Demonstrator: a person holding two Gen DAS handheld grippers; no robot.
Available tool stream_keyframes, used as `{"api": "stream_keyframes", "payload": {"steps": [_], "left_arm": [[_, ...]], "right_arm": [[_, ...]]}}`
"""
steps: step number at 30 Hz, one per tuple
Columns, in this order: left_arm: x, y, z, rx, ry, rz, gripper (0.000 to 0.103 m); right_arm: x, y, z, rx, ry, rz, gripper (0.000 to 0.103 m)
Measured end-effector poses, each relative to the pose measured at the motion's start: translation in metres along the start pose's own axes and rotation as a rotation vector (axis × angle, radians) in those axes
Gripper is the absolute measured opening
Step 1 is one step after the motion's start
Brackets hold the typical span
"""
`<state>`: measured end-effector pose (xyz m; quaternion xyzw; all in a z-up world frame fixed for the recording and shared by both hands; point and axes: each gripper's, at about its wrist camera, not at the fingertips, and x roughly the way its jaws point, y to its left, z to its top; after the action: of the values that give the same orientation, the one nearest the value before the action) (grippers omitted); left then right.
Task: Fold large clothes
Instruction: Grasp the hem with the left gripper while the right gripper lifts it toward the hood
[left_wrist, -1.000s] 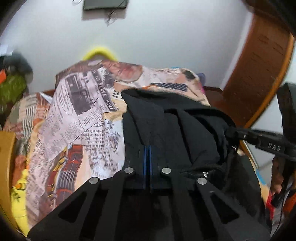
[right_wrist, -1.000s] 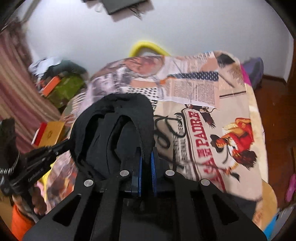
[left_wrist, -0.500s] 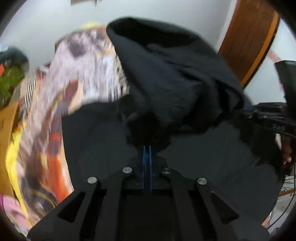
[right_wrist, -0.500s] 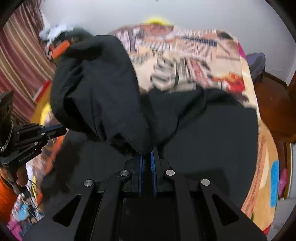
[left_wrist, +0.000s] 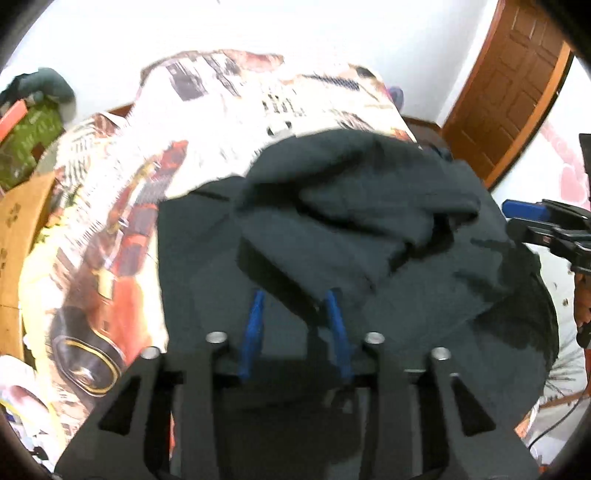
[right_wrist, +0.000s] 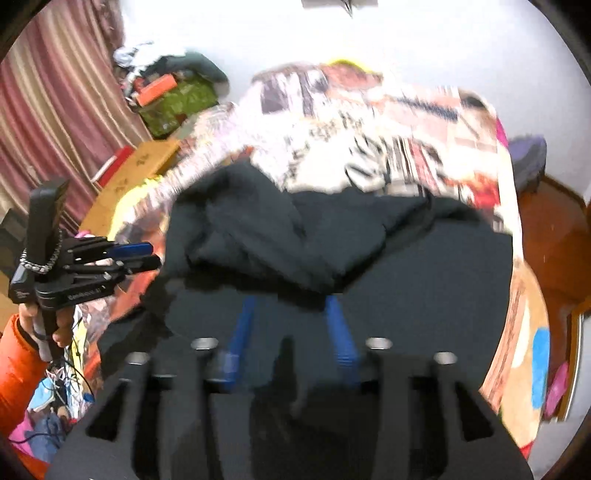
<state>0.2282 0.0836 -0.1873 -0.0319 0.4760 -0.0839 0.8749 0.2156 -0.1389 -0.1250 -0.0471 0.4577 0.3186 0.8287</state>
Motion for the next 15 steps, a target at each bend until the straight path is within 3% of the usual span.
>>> {"api": "stream_keyframes", "payload": {"steps": [7, 15], "left_arm": [[0.018, 0.033, 0.024, -0.094, -0.013, -0.025, 0.04], [0.049, 0.042, 0.047, -0.117, -0.016, -0.057, 0.04]], "right_arm": [[0.024, 0.024, 0.032, -0.055, -0.028, 0.022, 0.054], [0.082, 0.022, 0.061, -0.023, 0.059, 0.046, 0.054]]}}
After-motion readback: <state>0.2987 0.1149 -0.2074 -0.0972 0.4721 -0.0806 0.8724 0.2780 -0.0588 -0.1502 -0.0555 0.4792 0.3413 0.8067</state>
